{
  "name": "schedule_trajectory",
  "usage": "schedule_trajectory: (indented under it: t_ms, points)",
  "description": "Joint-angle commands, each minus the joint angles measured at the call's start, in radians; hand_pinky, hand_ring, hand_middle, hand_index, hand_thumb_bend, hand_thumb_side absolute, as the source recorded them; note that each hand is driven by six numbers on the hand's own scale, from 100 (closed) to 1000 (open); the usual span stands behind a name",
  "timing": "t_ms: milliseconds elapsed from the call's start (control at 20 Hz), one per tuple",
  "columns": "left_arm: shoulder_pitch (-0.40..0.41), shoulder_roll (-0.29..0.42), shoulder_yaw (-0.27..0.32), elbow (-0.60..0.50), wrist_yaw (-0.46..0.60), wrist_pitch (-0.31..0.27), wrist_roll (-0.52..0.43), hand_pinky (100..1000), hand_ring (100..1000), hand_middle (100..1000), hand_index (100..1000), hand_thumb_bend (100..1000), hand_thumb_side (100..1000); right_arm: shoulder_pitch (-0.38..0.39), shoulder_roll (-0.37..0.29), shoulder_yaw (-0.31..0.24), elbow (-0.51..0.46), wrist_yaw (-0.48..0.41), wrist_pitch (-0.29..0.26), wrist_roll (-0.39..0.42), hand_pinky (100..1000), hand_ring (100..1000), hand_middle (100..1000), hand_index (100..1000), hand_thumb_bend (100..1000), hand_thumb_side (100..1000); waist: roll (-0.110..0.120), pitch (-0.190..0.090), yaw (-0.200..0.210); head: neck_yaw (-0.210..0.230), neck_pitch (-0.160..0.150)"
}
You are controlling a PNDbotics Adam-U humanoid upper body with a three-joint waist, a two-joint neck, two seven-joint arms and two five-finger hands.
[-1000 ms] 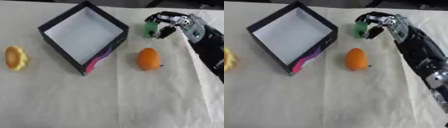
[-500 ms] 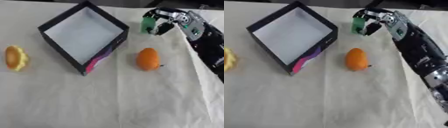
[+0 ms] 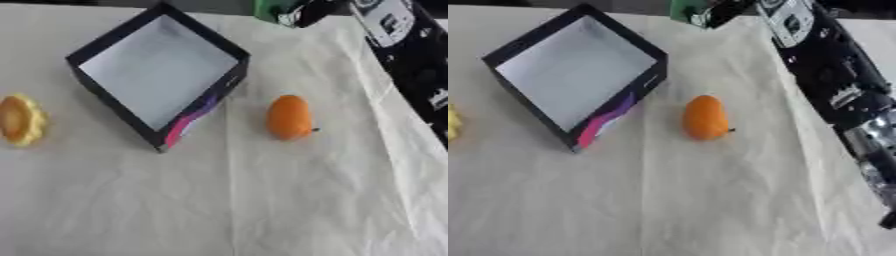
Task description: Pick up objects on the table and place them in the box.
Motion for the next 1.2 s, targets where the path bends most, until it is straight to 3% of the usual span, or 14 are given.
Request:
schedule_trajectory:
  t_ms: [50, 300, 550, 850, 1200]
  points:
    - [-0.009, 0.032, 0.008, -0.025, 0.002, -0.008, 0.004, 818, 768, 753, 843, 100, 740, -0.065, 0.015, 0.007, -0.051, -0.026, 0.018, 0.007, 823, 510, 427, 630, 100, 100, -0.003, -0.043, -0.002, -0.009, -0.001]
    - [0.0, 0.046, 0.026, -0.039, 0.003, -0.018, 0.024, 818, 768, 754, 843, 100, 734, -0.137, 0.117, 0.024, -0.059, -0.046, 0.04, 0.03, 825, 511, 427, 631, 100, 100, 0.002, -0.057, 0.004, -0.026, -0.001]
    - [0.011, 0.046, 0.029, -0.032, 0.002, -0.015, 0.032, 819, 769, 755, 844, 100, 739, -0.178, 0.251, 0.05, -0.06, 0.001, 0.028, 0.033, 826, 511, 427, 629, 100, 100, 0.002, -0.055, 0.007, -0.041, -0.001]
    - [0.023, 0.041, 0.023, -0.018, 0.001, -0.009, 0.025, 827, 769, 755, 844, 100, 751, -0.17, 0.391, 0.075, -0.004, 0.128, -0.002, 0.015, 816, 511, 429, 626, 100, 100, 0.001, -0.048, 0.023, -0.07, -0.001]
    - [0.043, 0.037, 0.017, -0.004, -0.004, -0.004, 0.02, 829, 769, 754, 844, 100, 763, -0.131, 0.468, 0.083, 0.085, 0.287, -0.046, -0.039, 812, 514, 434, 628, 100, 100, -0.002, -0.042, 0.032, -0.08, -0.001]
